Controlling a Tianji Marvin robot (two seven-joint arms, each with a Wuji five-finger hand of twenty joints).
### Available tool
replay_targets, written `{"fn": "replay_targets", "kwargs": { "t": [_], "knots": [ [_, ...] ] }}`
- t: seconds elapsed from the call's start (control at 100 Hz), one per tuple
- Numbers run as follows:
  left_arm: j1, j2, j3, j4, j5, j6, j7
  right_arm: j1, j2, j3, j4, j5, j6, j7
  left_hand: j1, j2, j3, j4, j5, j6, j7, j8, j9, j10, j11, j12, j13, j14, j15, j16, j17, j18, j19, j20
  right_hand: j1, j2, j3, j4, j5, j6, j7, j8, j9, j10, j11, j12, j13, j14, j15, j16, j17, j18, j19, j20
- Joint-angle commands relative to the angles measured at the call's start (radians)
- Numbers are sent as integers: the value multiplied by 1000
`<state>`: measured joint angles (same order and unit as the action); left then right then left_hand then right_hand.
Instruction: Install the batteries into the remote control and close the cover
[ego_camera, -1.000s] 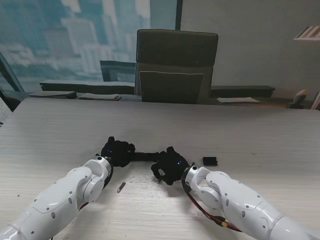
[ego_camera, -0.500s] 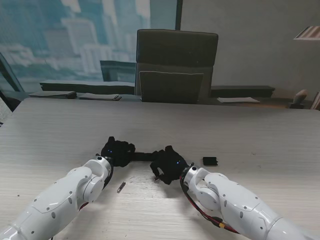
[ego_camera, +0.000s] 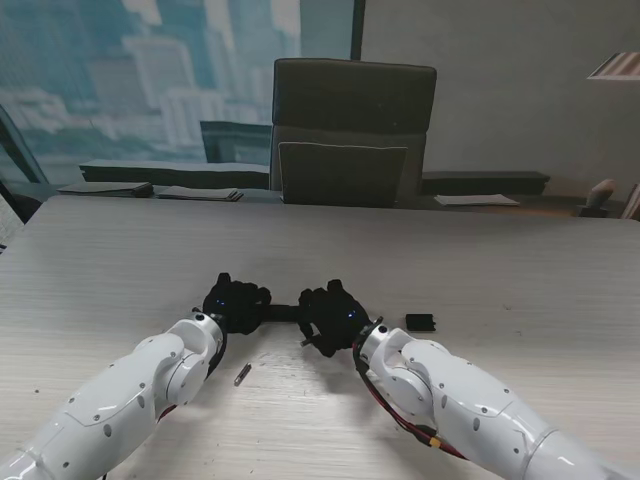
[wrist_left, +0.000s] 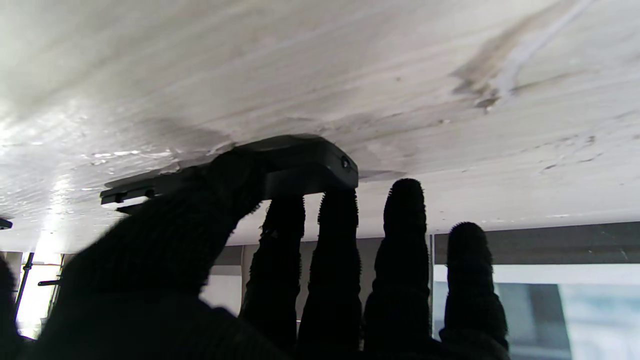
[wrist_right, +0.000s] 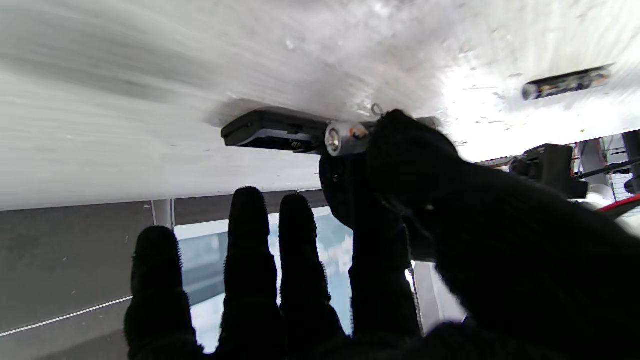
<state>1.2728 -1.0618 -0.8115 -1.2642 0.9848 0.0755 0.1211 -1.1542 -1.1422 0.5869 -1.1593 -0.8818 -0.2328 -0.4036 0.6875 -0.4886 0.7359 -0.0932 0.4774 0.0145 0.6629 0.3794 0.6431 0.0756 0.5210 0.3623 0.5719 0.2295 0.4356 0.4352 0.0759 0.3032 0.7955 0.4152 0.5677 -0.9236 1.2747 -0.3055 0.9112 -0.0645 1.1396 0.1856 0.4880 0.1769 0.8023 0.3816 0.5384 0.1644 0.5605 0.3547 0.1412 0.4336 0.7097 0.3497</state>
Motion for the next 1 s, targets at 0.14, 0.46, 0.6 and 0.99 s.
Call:
{"fn": "replay_targets", "kwargs": {
  "t": [0.14,0.46,0.6,0.99],
  "knots": [
    [10,-1,15,12,0,-8,-22,51,-36,-32,45,40,56,-1,36,48,7,-8,62,-32,99,15,78,-43,61,49,11,-5,16,10,0,8,20,4,43,21,-15,-12,41,40,45,27,20,41,8,14,3,28,14,12,-8,42,9,-5],
    [12,-1,14,11,-1,-13,-22,146,-100,-109,153,120,106,-16,24,43,16,-7,66,-31,100,16,80,-42,62,50,13,-3,17,10,0,8,18,3,59,16,-17,-8,44,63,39,35,34,55,9,15,12,43,26,17,-7,59,9,-11],
    [14,-1,13,11,-1,-16,-19,162,-118,-125,171,144,152,-6,17,43,15,-6,69,-30,101,16,81,-34,62,50,13,0,17,10,0,8,18,3,72,9,-18,-6,49,85,35,37,41,68,8,14,13,55,29,18,-6,66,10,-14],
    [17,-1,8,8,-7,-20,-23,175,-135,-147,185,177,233,38,-11,54,16,0,70,-25,92,14,79,-32,59,49,9,4,16,11,-2,9,16,2,92,-4,-20,-2,60,119,20,46,59,90,0,11,18,80,33,19,-7,79,10,-18]
  ]
}}
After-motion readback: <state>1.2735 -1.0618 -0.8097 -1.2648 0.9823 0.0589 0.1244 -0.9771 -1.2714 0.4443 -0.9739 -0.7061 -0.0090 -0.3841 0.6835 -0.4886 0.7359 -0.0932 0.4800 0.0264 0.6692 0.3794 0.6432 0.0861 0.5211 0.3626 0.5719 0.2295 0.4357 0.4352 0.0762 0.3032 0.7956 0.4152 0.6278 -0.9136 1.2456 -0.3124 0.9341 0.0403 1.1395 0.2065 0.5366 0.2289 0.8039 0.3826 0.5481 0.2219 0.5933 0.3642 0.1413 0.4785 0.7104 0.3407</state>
